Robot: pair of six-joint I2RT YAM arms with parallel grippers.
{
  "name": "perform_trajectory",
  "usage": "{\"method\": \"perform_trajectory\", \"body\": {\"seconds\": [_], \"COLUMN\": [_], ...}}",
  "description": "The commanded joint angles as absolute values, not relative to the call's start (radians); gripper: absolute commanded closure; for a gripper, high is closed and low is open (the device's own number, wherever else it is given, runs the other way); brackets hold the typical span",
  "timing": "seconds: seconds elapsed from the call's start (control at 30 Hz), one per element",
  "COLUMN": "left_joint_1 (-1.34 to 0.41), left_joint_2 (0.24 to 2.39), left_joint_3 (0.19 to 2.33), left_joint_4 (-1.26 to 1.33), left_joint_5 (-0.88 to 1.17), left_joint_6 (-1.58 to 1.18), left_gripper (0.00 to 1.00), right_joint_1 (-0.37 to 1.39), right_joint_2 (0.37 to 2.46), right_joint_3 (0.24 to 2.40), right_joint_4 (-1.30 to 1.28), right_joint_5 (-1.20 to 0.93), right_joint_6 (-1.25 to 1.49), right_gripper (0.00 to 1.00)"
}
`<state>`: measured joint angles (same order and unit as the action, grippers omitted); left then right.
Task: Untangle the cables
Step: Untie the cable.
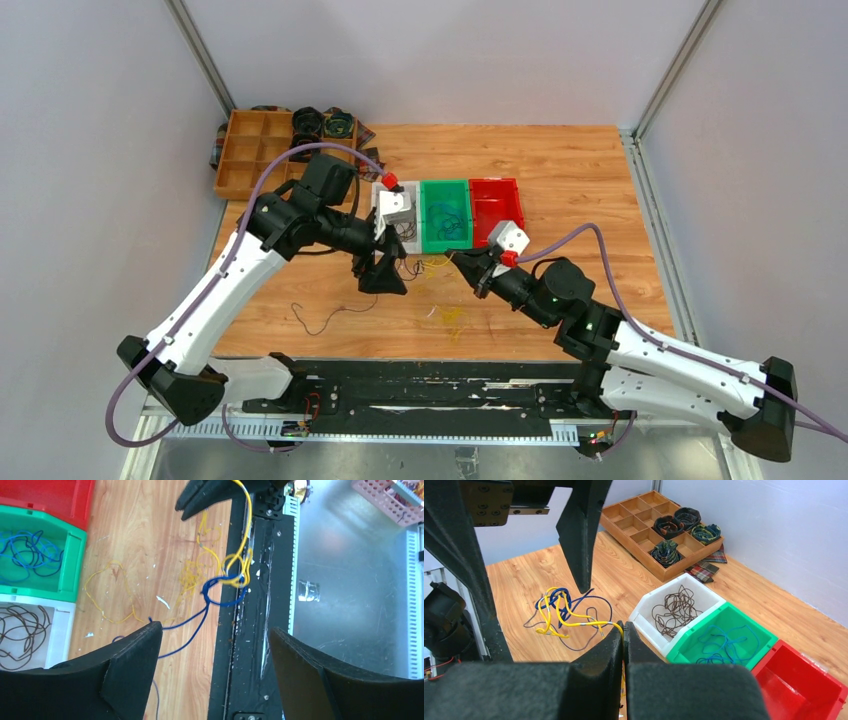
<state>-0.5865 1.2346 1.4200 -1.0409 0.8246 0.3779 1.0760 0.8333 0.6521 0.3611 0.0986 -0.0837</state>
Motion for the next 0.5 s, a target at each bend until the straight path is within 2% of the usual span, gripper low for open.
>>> {"method": "perform_trajectory", "body": {"seconds": [0.0,0.23,0.47], "left_joint_1": [-0.591,-0.591,-0.596], "left_joint_2": [1.198,1.193,1.213], "left_joint_3": [1.398,1.309,1.31], "left_joint_4": [-1.118,-1.118,-1.039], "left_joint_5": [0.859,0.768,0.772], "left_joint_6": [0.516,0.712,0.7], "left_gripper": [0.17,0.23,0.27], "right_joint_1": [1.06,1.055,1.052], "right_joint_2": [0.776,0.756,0.806], "right_joint_3": [0.615,0.619,0.625], "right_joint_4": [0.379,0.375,0.438], "right_joint_5": [0.125,0.097,0.069], "right_joint_6": [-0.01,0.033,0.117], "right_gripper": [0.99,0.99,1.0]}}
